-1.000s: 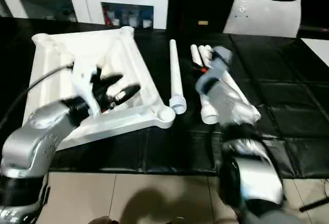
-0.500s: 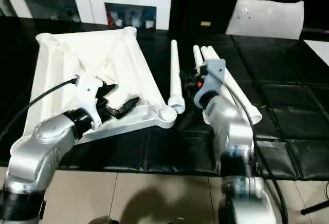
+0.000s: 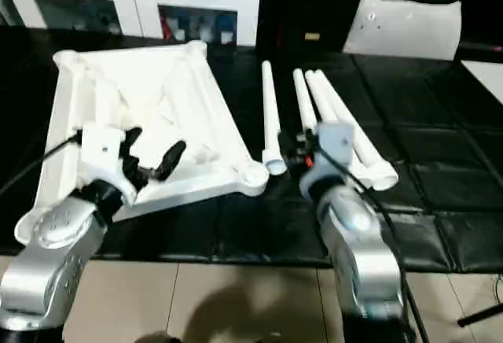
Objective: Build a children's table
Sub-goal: Pick table leg
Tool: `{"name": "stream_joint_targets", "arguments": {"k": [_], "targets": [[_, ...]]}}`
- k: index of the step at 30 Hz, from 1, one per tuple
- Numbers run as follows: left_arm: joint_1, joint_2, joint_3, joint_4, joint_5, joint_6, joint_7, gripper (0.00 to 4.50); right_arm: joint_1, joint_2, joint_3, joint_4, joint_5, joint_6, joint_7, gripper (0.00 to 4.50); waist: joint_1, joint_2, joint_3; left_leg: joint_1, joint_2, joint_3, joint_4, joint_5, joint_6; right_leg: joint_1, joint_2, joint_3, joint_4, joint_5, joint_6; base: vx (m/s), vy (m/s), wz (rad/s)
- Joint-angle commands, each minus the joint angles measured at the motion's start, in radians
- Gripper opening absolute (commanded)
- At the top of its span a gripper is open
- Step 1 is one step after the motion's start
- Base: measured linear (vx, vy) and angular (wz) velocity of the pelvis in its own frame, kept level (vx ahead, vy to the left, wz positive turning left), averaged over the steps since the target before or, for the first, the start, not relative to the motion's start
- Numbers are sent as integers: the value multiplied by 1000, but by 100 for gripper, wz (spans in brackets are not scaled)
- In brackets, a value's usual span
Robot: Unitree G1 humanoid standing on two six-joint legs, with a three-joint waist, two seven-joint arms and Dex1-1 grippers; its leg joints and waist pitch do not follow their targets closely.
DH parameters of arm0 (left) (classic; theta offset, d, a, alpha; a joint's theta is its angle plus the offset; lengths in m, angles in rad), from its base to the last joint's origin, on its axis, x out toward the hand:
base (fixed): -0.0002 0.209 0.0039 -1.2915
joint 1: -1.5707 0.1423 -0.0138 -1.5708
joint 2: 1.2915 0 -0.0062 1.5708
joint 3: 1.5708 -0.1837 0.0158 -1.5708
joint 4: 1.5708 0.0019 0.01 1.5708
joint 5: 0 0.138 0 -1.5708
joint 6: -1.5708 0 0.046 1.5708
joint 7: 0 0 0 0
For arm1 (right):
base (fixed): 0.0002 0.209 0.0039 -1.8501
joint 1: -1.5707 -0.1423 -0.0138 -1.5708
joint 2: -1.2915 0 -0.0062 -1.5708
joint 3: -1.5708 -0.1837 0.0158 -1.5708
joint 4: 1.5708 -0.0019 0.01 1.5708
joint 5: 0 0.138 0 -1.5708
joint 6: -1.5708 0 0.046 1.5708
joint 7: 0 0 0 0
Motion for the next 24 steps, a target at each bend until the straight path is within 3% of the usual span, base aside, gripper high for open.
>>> {"name": "stream_joint_targets", "arguments": {"k": [1,2,3,4,5,6,7,9,10,11,12,13,14,15,16,17,18,19,21,22,23,24], "targets": [[-1,0,3,-23,-2,3,6,450,-4,0,-4,-28,-10,20,-13,307,-1,2,-41,-1,25,-32,-75,-497,50,64,-124,9,-142,-812,-44,-6,6,42],[-3,1,0,-22,-2,2,5,450,1,0,-2,-43,-12,32,-24,316,-9,2,-40,-28,18,-26,-48,-429,78,108,-148,-10,-174,-899,-48,39,26,55],[-6,3,-4,-21,0,2,1,450,-1,-1,-1,-45,-16,40,-29,327,-1,18,-32,-10,23,-25,-40,-435,77,108,-158,-23,-191,-926,-51,39,26,55],[-7,4,-7,-21,-1,3,-2,450,-4,-4,2,-47,-23,47,-34,327,-21,20,-29,14,32,-26,-45,-461,59,103,-133,-47,-193,-910,-58,61,33,57],[-7,4,-8,-21,-1,3,-3,450,-7,-6,5,-47,-29,50,-37,339,-27,31,-27,29,47,-39,-80,-531,31,108,-93,-61,-177,-777,-78,54,40,44],[-5,4,-12,-23,-1,5,-5,450,-13,1,-1,-45,-27,56,-50,350,-59,45,-23,112,101,-78,-120,-714,-37,53,-35,-51,-116,-552,-97,54,40,44],[-5,5,-14,-24,-1,6,-6,450,-16,5,-4,-44,-25,59,-55,365,-70,50,-29,131,127,-117,-168,-796,-51,53,-14,-30,-33,-312,-95,86,50,14],[-3,7,-17,-25,-1,8,-9,450,-21,6,-5,-44,-21,63,-58,373,-72,43,-32,152,133,-132,-178,-774,-2,30,-14,-12,-1,-171,-74,124,34,0],[-1,10,-20,-26,-3,9,-14,450,-29,6,-4,-44,-21,68,-61,383,-77,31,-26,158,121,-118,-173,-726,65,21,-32,6,-13,-130,-64,126,-9,7],[0,11,-22,-27,-4,9,-16,450,-32,6,-3,-44,-22,69,-63,394,-79,21,-24,144,98,-97,-164,-694,86,34,-46,18,-44,-140,-70,134,-49,3],[-1,15,-26,-27,-6,9,-23,450,-37,6,-2,-47,-23,82,-70,402,-33,-17,-44,6,-9,-1,-33,-325,134,181,-126,116,-150,-329,-134,134,-49,3],[-1,17,-29,-28,-9,10,-28,450,-40,5,-2,-48,-25,89,-73,418,-8,-7,-45,4,0,-2,15,-213,144,191,-181,152,-185,-448,-163,147,-41,-2],[-2,19,-31,-28,-12,11,-33,450,-43,4,0,-49,-27,96,-77,427,3,-16,-71,-66,14,-23,67,-65,154,242,-188,163,-168,-436,-207,155,0,-3],[-3,20,-32,-28,-13,12,-35,450,-45,4,1,-48,-29,100,-78,437,9,-7,-75,-70,16,-22,54,-16,153,239,-164,148,-162,-359,-216,155,0,-3],[-2,23,-37,-27,-10,11,-37,450,-51,-6,7,-48,-40,130,-81,437,3,3,-78,-72,12,-16,6,67,167,225,-86,88,-134,-221,-205,161,12,-1],[-2,23,-39,-27,-10,10,-38,450,-53,-9,8,-48,-43,143,-82,445,-3,27,-83,-40,22,-12,-34,112,163,205,-49,48,-120,-175,-190,219,29,-7],[-2,24,-42,-26,-9,10,-38,450,-57,-13,11,-47,-49,165,-84,445,-82,73,-81,188,123,-159,-88,160,374,-5,35,-22,49,-204,-51,219,29,-7],[-5,26,-46,-23,-7,13,-39,450,-65,-20,16,-45,-54,197,-87,445,-84,59,-106,230,171,-192,-58,199,485,-64,-5,2,111,-214,26,230,23,1],[-13,28,-57,-19,0,15,-42,450,-88,-26,16,-33,-49,274,-92,445,-82,52,-95,201,165,-160,-61,268,496,-93,-19,15,134,-134,85,184,1,14],[-14,29,-61,-22,-9,26,-53,450,-104,-29,16,-24,-44,313,-94,445,-84,25,-80,152,121,-83,-81,334,479,-100,-21,27,110,36,81,149,-5,11],[-15,34,-67,-24,-12,32,-62,450,-118,-33,18,-13,-43,335,-94,445,-78,7,-79,132,91,-57,-71,340,460,-89,-34,44,60,132,41,117,-52,2],[-14,41,-74,-27,-20,38,-76,450,-139,-37,20,3,-41,358,-92,445,-65,-56,-94,80,-22,3,-9,193,358,-20,-56,100,-44,289,18,117,-52,2]]}}
